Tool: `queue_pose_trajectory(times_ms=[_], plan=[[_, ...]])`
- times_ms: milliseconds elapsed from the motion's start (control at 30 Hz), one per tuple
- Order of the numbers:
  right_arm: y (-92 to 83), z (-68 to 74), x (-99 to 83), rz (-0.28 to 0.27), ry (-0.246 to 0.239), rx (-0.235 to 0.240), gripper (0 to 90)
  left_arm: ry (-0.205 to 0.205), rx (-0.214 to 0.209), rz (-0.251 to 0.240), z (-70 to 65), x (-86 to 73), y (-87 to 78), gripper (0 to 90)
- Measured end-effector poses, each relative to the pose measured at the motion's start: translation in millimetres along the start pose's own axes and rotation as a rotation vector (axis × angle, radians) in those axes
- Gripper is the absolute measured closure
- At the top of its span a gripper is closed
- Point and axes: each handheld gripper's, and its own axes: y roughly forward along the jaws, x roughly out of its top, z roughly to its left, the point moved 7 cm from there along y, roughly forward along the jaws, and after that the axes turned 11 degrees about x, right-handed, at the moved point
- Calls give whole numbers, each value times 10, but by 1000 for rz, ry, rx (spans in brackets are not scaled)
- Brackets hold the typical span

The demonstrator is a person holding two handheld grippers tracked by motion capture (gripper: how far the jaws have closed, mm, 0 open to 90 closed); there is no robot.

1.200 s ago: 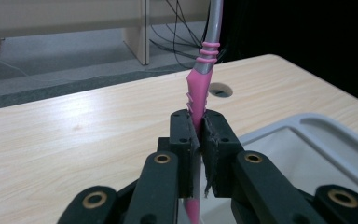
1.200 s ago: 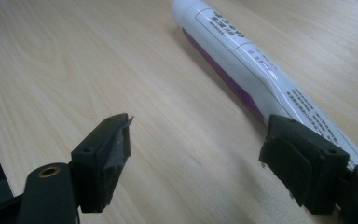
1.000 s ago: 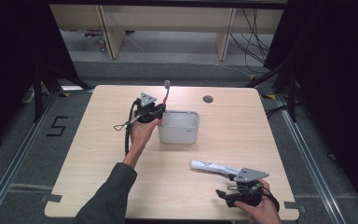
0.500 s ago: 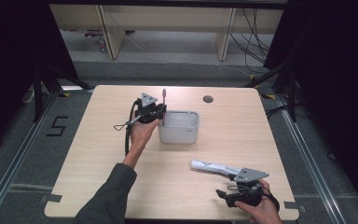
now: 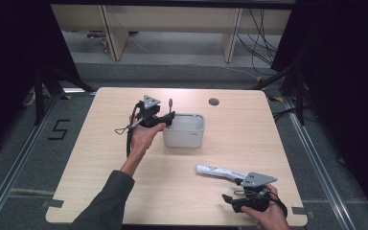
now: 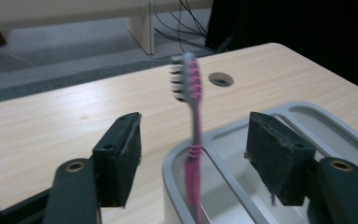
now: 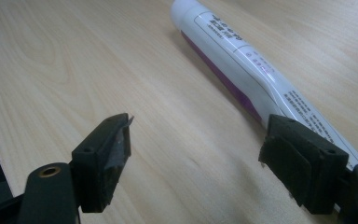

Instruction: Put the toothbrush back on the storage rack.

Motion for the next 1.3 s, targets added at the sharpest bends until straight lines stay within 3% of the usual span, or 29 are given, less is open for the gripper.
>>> queue_pose_trajectory(times_ms=[133,167,267,433,533,667,733,1300], plan=[[0,9,3,-3,14,1,244,-13,-22,7,1,-8,-95,311],[0,-10,12,-6,-15,-3,244,-3,-21,14,3,-20,-126,303],[-7,-12,18,-10,-18,-5,246,14,-37,33,-10,-40,-238,294],[-16,-12,29,-19,-15,-8,248,34,-41,23,-31,-29,-388,286],[-20,-13,36,-27,-18,-10,249,30,-58,33,-27,-59,-475,282],[-25,-14,42,-33,-22,-9,249,54,-80,45,-23,-138,-628,274],[-20,-8,40,-30,-12,-4,249,46,-92,38,-18,-182,-725,273],[-11,8,41,-30,-2,-5,253,54,-110,20,48,-473,-1058,268]])
